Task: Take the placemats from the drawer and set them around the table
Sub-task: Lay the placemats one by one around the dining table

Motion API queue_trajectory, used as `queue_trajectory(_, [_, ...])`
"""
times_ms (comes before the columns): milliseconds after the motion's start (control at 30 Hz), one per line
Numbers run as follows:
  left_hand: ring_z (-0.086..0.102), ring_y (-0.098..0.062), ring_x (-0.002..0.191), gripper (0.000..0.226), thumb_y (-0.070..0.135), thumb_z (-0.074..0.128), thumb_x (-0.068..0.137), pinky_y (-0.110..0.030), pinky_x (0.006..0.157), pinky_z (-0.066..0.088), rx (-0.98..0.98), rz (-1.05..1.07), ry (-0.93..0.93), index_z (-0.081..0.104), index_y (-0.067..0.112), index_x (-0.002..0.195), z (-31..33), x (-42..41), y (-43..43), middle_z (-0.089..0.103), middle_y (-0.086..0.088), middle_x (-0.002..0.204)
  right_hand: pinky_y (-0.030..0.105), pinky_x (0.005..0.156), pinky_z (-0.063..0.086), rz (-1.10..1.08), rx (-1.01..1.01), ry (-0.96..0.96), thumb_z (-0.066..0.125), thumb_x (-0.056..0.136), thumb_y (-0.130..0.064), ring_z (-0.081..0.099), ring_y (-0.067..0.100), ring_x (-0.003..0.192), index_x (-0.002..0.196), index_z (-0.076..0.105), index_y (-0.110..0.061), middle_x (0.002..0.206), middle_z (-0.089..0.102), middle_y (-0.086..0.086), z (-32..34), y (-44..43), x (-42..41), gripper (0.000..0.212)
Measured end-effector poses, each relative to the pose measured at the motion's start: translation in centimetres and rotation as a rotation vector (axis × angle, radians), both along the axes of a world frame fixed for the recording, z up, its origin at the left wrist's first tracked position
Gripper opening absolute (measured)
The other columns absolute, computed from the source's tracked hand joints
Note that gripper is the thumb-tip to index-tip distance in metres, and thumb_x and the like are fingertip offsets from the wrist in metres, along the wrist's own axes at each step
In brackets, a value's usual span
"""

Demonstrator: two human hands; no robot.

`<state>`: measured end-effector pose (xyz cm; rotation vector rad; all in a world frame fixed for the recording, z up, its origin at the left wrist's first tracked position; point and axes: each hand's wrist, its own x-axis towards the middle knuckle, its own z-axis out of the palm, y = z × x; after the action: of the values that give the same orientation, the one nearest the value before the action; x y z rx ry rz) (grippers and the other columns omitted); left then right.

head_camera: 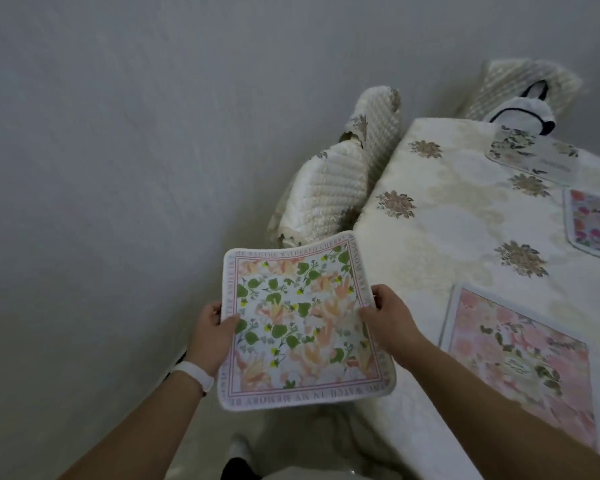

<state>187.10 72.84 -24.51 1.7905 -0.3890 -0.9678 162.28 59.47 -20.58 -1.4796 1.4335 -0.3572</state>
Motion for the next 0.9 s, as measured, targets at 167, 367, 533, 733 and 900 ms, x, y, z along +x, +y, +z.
queue_trajectory(167, [0.071,-0.017,0.076,0.014,0.010,0.060,0.092,-0.033,0.062,0.055,-0.041,0.022,-0.037,0.058,0.019,0.102,1.2,10.1,1.5,0.070,0.002,0.095,0.041,0.071,0.059,-0.012,-0.069,0.019,0.059,0.090,-0.016,0.068,0.018,0.086,0.105,0.057,-0.022,0.099,0.067,-0.002,0.5,1.2,9.5,0.017])
queue_trajectory(367, [0.072,-0.018,0.072,0.020,0.010,0.061,0.093,-0.034,0.061,0.057,-0.078,0.018,-0.033,0.058,0.012,0.112,2.8,18.0,2.0,0.071,-0.001,0.093,0.032,0.063,0.054,-0.008,-0.072,-0.059,0.059,0.092,-0.013,0.067,0.017,0.084,0.103,0.056,-0.022,0.098,0.067,-0.002,2.3,1.2,16.6,0.015])
queue_trajectory(533, [0.073,-0.023,0.075,0.019,0.011,0.061,0.093,-0.041,0.066,0.059,-0.108,-0.008,-0.022,0.059,0.014,0.112,3.3,21.6,-0.8,0.072,-0.006,0.096,0.025,0.058,0.050,-0.039,-0.093,-0.111,0.057,0.093,-0.011,0.067,0.015,0.085,0.107,0.057,-0.019,0.100,0.067,-0.002,3.3,-0.4,19.4,0.016])
queue_trajectory(733, [0.073,-0.032,0.079,0.021,0.012,0.065,0.090,-0.057,0.075,0.057,-0.141,-0.017,0.030,0.061,0.016,0.110,3.3,25.0,-6.9,0.074,-0.010,0.095,0.042,0.070,0.062,-0.102,-0.105,-0.119,0.058,0.090,-0.014,0.071,0.020,0.084,0.105,0.058,-0.025,0.099,0.070,-0.001,3.1,-5.9,21.8,0.019])
queue_trajectory(900, [0.072,-0.035,0.083,0.024,0.010,0.065,0.090,-0.057,0.077,0.056,-0.179,-0.055,0.078,0.062,0.016,0.114,3.2,27.9,-15.6,0.074,-0.014,0.097,0.047,0.076,0.061,-0.166,-0.107,-0.172,0.058,0.091,-0.014,0.072,0.022,0.086,0.106,0.058,-0.025,0.102,0.070,0.000,1.9,-13.1,24.0,0.018])
